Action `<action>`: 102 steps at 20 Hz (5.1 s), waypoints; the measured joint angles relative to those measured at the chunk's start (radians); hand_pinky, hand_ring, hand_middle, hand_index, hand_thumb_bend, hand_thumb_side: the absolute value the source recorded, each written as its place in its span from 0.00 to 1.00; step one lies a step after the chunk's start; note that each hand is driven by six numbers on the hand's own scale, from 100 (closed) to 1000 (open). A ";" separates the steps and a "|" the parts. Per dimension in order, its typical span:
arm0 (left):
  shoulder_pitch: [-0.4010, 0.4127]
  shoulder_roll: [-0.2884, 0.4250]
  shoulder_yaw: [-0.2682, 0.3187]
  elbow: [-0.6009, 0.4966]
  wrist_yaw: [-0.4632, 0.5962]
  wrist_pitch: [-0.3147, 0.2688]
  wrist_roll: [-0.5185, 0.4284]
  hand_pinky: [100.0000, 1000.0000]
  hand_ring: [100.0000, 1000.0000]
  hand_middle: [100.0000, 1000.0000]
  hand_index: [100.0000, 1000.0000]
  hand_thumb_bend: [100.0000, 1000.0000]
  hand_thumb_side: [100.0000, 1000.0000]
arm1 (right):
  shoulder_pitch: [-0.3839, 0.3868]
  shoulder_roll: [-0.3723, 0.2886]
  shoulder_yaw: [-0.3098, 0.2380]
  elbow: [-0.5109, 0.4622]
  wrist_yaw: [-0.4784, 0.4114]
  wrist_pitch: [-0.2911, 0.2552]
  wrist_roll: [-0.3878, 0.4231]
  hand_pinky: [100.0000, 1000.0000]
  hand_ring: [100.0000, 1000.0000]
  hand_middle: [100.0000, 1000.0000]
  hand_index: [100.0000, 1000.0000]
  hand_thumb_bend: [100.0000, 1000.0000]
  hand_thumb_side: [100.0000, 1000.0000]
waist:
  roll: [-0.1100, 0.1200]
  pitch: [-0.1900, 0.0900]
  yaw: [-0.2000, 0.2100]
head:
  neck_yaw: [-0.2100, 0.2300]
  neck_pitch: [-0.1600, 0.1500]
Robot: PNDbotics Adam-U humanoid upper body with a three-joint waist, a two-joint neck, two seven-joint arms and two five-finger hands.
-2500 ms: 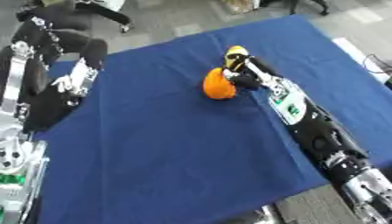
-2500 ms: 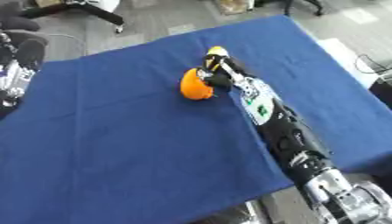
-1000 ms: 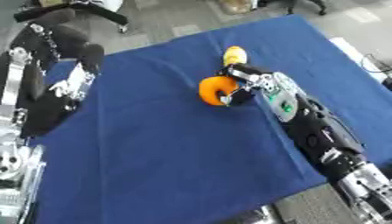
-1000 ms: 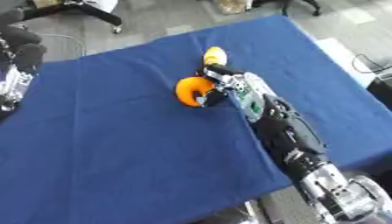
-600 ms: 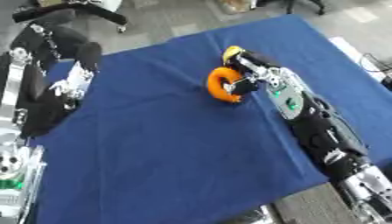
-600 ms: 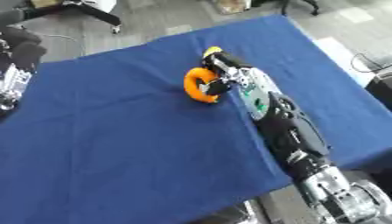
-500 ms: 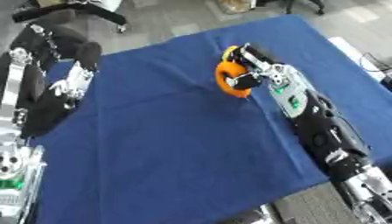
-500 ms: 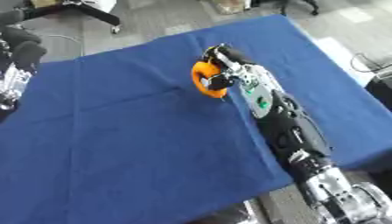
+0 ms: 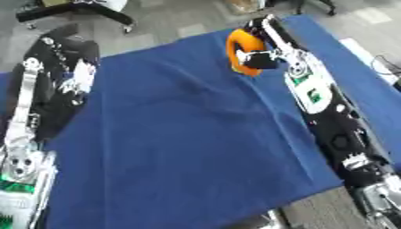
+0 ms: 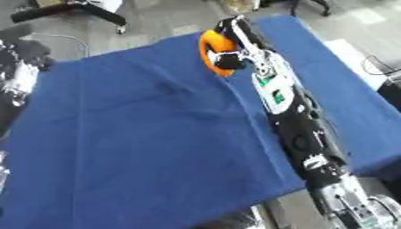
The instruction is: Pick up the objects with one hand, pass them to the other hand, and then place them into the box on the other side of the table.
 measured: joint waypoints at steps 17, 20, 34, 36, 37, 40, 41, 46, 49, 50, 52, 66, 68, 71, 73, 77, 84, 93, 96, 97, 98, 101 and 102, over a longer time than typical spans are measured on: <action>-0.059 -0.139 -0.182 0.209 -0.302 -0.164 0.049 0.70 0.65 0.69 0.91 0.67 0.27 | 0.015 0.093 0.121 -0.210 -0.370 0.031 -0.050 0.43 0.19 0.00 0.02 0.00 0.34 | -0.002 0.000 -0.003 | 0.077 0.000; -0.082 -0.162 -0.191 0.231 -0.360 -0.176 0.136 0.70 0.66 0.70 0.91 0.68 0.25 | 0.027 0.103 0.133 -0.228 -0.434 0.040 -0.055 0.43 0.20 0.00 0.02 0.00 0.36 | -0.006 0.003 -0.008 | 0.087 0.000; -0.135 -0.234 -0.209 0.343 -0.420 -0.233 0.317 0.70 0.65 0.70 0.90 0.57 0.29 | 0.065 0.143 0.191 -0.268 -0.626 0.097 -0.059 0.43 0.20 0.00 0.02 0.00 0.38 | -0.018 0.013 -0.013 | 0.092 0.000; -0.143 -0.244 -0.209 0.355 -0.420 -0.233 0.339 0.69 0.65 0.69 0.90 0.51 0.28 | 0.067 0.143 0.198 -0.269 -0.641 0.104 -0.055 0.43 0.20 0.00 0.02 0.00 0.38 | -0.020 0.014 -0.014 | 0.092 0.000; -0.146 -0.249 -0.209 0.359 -0.421 -0.233 0.350 0.69 0.65 0.69 0.89 0.48 0.27 | 0.067 0.143 0.202 -0.269 -0.648 0.107 -0.052 0.43 0.20 0.00 0.02 0.00 0.38 | -0.021 0.015 -0.015 | 0.092 0.000; -0.153 -0.261 -0.206 0.368 -0.426 -0.230 0.390 0.69 0.64 0.68 0.88 0.42 0.25 | 0.068 0.143 0.208 -0.269 -0.669 0.115 -0.044 0.43 0.20 0.00 0.02 0.00 0.38 | -0.024 0.017 -0.016 | 0.092 0.000; -0.155 -0.262 -0.203 0.368 -0.428 -0.229 0.405 0.69 0.64 0.68 0.87 0.39 0.24 | 0.069 0.143 0.208 -0.270 -0.676 0.118 -0.042 0.43 0.20 0.00 0.02 0.00 0.38 | -0.024 0.017 -0.016 | 0.092 0.000; -0.160 -0.269 -0.188 0.369 -0.446 -0.200 0.485 0.69 0.63 0.66 0.85 0.28 0.13 | 0.077 0.143 0.215 -0.272 -0.718 0.127 -0.033 0.43 0.20 0.00 0.02 0.00 0.38 | -0.025 0.018 -0.021 | 0.092 0.000; -0.166 -0.269 -0.183 0.375 -0.468 -0.177 0.518 0.66 0.59 0.57 0.79 0.13 0.00 | 0.078 0.143 0.221 -0.278 -0.738 0.133 -0.027 0.43 0.20 0.00 0.02 0.00 0.38 | -0.026 0.018 -0.022 | 0.092 0.000; -0.171 -0.269 -0.181 0.378 -0.478 -0.169 0.526 0.63 0.55 0.53 0.75 0.08 0.00 | 0.079 0.143 0.222 -0.281 -0.743 0.135 -0.025 0.43 0.20 0.00 0.02 0.00 0.38 | -0.026 0.018 -0.022 | 0.092 0.000; -0.181 -0.269 -0.177 0.385 -0.498 -0.154 0.540 0.57 0.49 0.46 0.68 0.00 0.00 | 0.080 0.143 0.226 -0.287 -0.753 0.139 -0.020 0.43 0.20 0.00 0.02 0.00 0.38 | -0.026 0.018 -0.023 | 0.092 0.000; -0.223 -0.269 -0.174 0.413 -0.530 -0.192 0.550 0.13 0.08 0.02 0.19 0.00 0.18 | 0.081 0.134 0.226 -0.322 -0.774 0.153 0.034 0.47 0.26 0.00 0.11 0.00 0.36 | -0.031 0.019 -0.028 | 0.094 0.000; -0.223 -0.269 -0.174 0.410 -0.520 -0.205 0.563 0.12 0.07 0.01 0.17 0.00 0.24 | 0.083 0.134 0.226 -0.327 -0.772 0.155 0.066 0.53 0.36 0.00 0.32 0.00 0.37 | -0.031 0.019 -0.028 | 0.096 0.000; -0.222 -0.265 -0.170 0.390 -0.495 -0.220 0.584 0.12 0.06 0.00 0.16 0.00 0.20 | 0.084 0.131 0.219 -0.344 -0.734 0.149 0.172 0.59 0.46 0.19 0.51 0.00 0.28 | -0.031 0.019 -0.029 | 0.107 0.000; -0.222 -0.247 -0.169 0.365 -0.468 -0.224 0.590 0.12 0.07 0.00 0.16 0.00 0.20 | 0.083 0.119 0.201 -0.365 -0.668 0.136 0.276 0.65 0.54 0.33 0.66 0.00 0.25 | -0.031 0.019 -0.032 | 0.119 0.000; -0.215 -0.183 -0.159 0.281 -0.393 -0.220 0.583 0.13 0.07 0.01 0.17 0.00 0.20 | 0.074 0.085 0.147 -0.417 -0.485 0.094 0.451 0.68 0.59 0.44 0.74 0.00 0.31 | -0.031 0.019 -0.035 | 0.141 0.000; -0.191 -0.070 -0.081 0.088 -0.251 -0.179 0.590 0.14 0.09 0.02 0.17 0.00 0.22 | 0.113 0.024 0.037 -0.448 -0.377 0.052 0.521 0.69 0.61 0.47 0.75 0.00 0.38 | -0.031 0.019 -0.034 | 0.170 0.000; -0.102 0.094 0.034 -0.099 -0.161 -0.117 0.594 0.14 0.09 0.02 0.17 0.00 0.18 | 0.177 -0.019 -0.129 -0.452 -0.343 0.051 0.423 0.68 0.59 0.44 0.73 0.00 0.43 | -0.013 0.018 -0.034 | 0.285 0.000; -0.071 0.160 0.075 -0.113 -0.157 -0.095 0.608 0.14 0.09 0.03 0.18 0.00 0.13 | 0.208 -0.032 -0.181 -0.445 -0.339 0.058 0.372 0.67 0.58 0.43 0.72 0.00 0.46 | -0.004 0.018 -0.035 | 0.350 0.000; -0.063 0.187 0.087 -0.114 -0.157 -0.085 0.611 0.14 0.09 0.03 0.18 0.00 0.12 | 0.219 -0.035 -0.194 -0.443 -0.338 0.060 0.357 0.67 0.58 0.43 0.72 0.00 0.46 | 0.000 0.017 -0.035 | 0.377 0.000; -0.053 0.217 0.099 -0.114 -0.160 -0.072 0.612 0.14 0.09 0.03 0.18 0.00 0.09 | 0.232 -0.038 -0.206 -0.440 -0.338 0.062 0.345 0.67 0.57 0.42 0.72 0.00 0.47 | 0.006 0.017 -0.037 | 0.411 0.000; -0.034 0.318 0.128 -0.091 -0.181 -0.013 0.597 0.14 0.09 0.03 0.19 0.00 0.00 | 0.270 -0.043 -0.230 -0.440 -0.338 0.065 0.316 0.66 0.57 0.42 0.71 0.00 0.49 | 0.022 0.017 -0.041 | 0.519 0.000; -0.031 0.351 0.136 -0.071 -0.197 0.006 0.586 0.14 0.09 0.03 0.20 0.00 0.00 | 0.281 -0.043 -0.235 -0.440 -0.338 0.065 0.309 0.66 0.57 0.42 0.71 0.00 0.50 | 0.026 0.017 -0.042 | 0.548 0.000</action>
